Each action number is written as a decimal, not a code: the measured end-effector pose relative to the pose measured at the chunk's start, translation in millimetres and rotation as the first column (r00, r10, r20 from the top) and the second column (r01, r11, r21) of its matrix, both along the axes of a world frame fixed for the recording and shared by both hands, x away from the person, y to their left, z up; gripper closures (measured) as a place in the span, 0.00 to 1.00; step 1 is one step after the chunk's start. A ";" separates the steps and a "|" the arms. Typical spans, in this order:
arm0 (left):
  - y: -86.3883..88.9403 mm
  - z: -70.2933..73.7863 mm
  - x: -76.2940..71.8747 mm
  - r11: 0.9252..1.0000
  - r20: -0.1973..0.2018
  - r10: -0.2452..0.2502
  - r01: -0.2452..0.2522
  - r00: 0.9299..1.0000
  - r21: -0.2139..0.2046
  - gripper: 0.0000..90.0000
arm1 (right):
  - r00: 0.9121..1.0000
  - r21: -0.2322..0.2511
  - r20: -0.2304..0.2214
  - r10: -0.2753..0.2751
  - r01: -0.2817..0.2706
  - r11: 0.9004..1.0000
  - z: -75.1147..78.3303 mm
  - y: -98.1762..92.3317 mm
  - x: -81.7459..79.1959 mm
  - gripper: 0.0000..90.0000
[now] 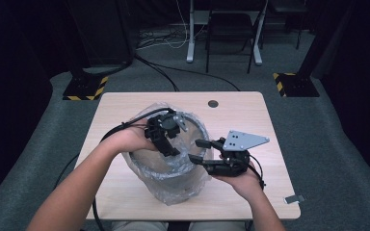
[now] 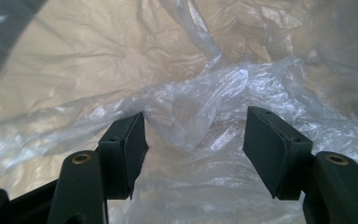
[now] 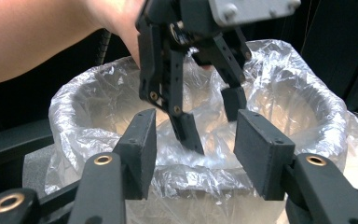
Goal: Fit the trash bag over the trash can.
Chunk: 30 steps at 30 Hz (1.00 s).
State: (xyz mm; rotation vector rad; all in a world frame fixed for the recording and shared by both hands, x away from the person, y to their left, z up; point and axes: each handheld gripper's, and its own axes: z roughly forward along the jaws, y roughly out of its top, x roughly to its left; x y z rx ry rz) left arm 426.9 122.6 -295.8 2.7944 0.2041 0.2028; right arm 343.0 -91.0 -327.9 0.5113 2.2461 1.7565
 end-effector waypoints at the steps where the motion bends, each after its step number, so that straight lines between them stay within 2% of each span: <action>1: -1.9 -1.3 0.7 1.000 0.005 0.000 0.000 1.000 0.015 0.44 | 1.000 0.000 0.001 0.000 0.000 1.000 -0.1 -0.1 0.1 0.53; 4: -5.9 -2.2 3.3 1.000 -0.004 -0.002 0.002 1.000 0.027 0.45 | 1.000 0.001 0.001 0.001 -0.001 1.000 -0.2 -0.2 0.1 0.53; 5: -7.1 -2.9 3.7 1.000 -0.010 -0.001 0.001 1.000 0.007 0.44 | 1.000 0.001 0.001 0.001 -0.001 1.000 -0.2 -0.2 0.1 0.53; 10: -15.2 -12.2 6.6 1.000 -0.027 -0.012 0.013 1.000 0.009 0.43 | 1.000 0.000 0.000 0.001 -0.001 1.000 0.0 0.0 0.0 0.53; 15: -18.3 -29.3 12.9 0.998 -0.041 -0.005 0.008 0.999 0.056 0.43 | 1.000 0.001 0.002 0.002 -0.002 1.000 -0.2 0.1 0.1 0.53; 18: -21.7 -33.9 12.8 0.997 -0.046 -0.023 0.027 0.999 0.075 0.43 | 1.000 0.001 0.001 0.002 -0.002 1.000 -0.2 0.1 0.0 0.53; 22: -23.5 -40.0 12.4 0.994 -0.023 -0.025 0.027 0.999 0.109 0.43 | 1.000 0.002 0.000 0.002 -0.002 1.000 -0.2 0.4 -0.1 0.53; 24: -24.3 -41.5 12.5 0.993 -0.018 -0.029 0.031 0.999 0.113 0.43 | 1.000 0.003 0.000 0.004 -0.004 1.000 -0.3 0.5 0.0 0.53; 30: -26.9 -48.3 13.6 0.990 -0.049 -0.027 0.034 0.998 0.135 0.43 | 1.000 0.004 -0.001 0.003 -0.003 1.000 -0.5 1.0 -0.2 0.53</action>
